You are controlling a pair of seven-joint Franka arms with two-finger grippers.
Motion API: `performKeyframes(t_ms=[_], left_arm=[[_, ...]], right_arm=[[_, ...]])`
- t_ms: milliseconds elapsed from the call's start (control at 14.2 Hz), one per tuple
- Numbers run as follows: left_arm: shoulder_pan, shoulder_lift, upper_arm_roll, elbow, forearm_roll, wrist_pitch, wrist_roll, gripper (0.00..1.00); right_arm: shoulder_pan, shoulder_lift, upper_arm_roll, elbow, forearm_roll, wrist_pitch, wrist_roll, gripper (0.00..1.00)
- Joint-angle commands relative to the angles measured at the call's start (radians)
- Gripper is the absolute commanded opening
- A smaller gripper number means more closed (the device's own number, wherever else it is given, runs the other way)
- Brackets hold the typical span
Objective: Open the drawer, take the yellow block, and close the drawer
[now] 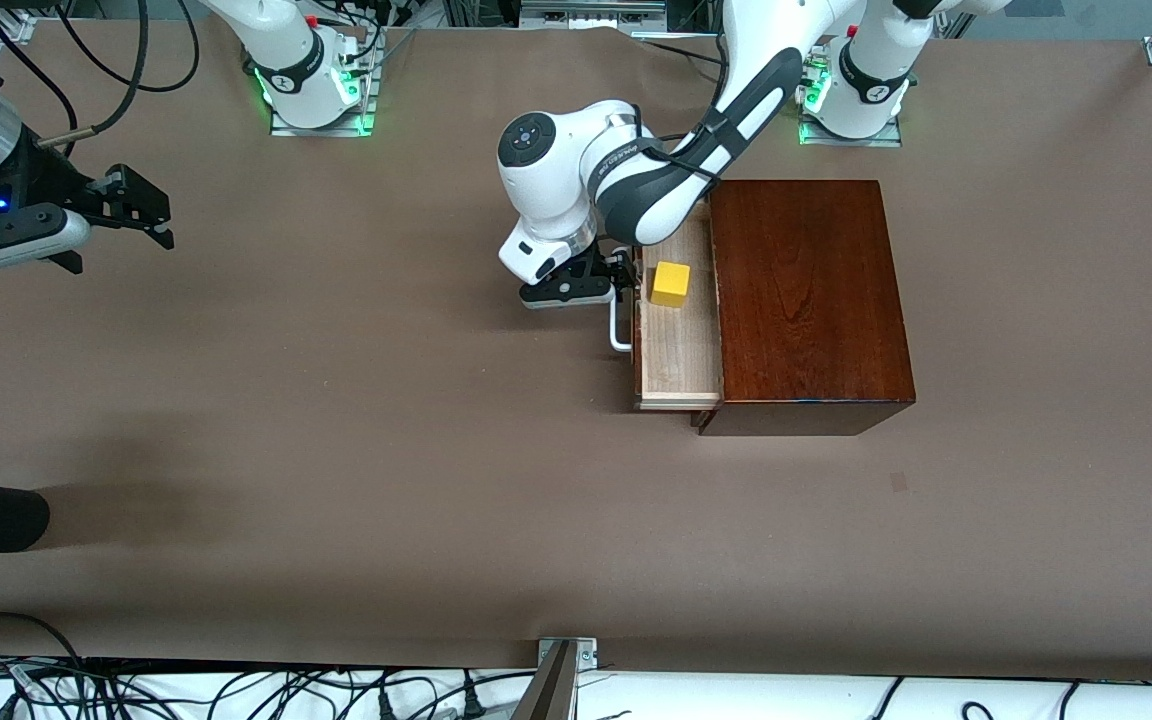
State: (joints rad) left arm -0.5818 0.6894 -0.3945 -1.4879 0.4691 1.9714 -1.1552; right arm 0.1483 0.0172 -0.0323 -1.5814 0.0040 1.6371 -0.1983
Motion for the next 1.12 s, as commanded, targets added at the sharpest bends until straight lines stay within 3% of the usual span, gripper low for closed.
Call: performKeyframes(t_ms=[0,562,773,1055], left_arm=[[-0.026,0.042,-0.013,0.073,0.063,-0.073,0.002,1.00],[-0.032,-0.007,-0.024,0.101,0.160,-0.272,0.093,1.00],[-0.017,-0.112,-0.023,0.100,0.119,-0.289,0.161,1.00],[0.081,-0.238,-0.020,0.098,-0.048,-0.319,0.259,1.00]], right_arm=[[-0.004,0.001,-0.003,0.009,0.017,-0.005,-0.009,1.00],[-0.006,0.001,-0.003,0.009,0.017,-0.002,-0.012,1.00],[-0.007,0.001,-0.003,0.009,0.019,0.004,-0.010,1.00],[-0.006,0.009,-0.001,0.014,0.021,0.013,-0.018,1.00]])
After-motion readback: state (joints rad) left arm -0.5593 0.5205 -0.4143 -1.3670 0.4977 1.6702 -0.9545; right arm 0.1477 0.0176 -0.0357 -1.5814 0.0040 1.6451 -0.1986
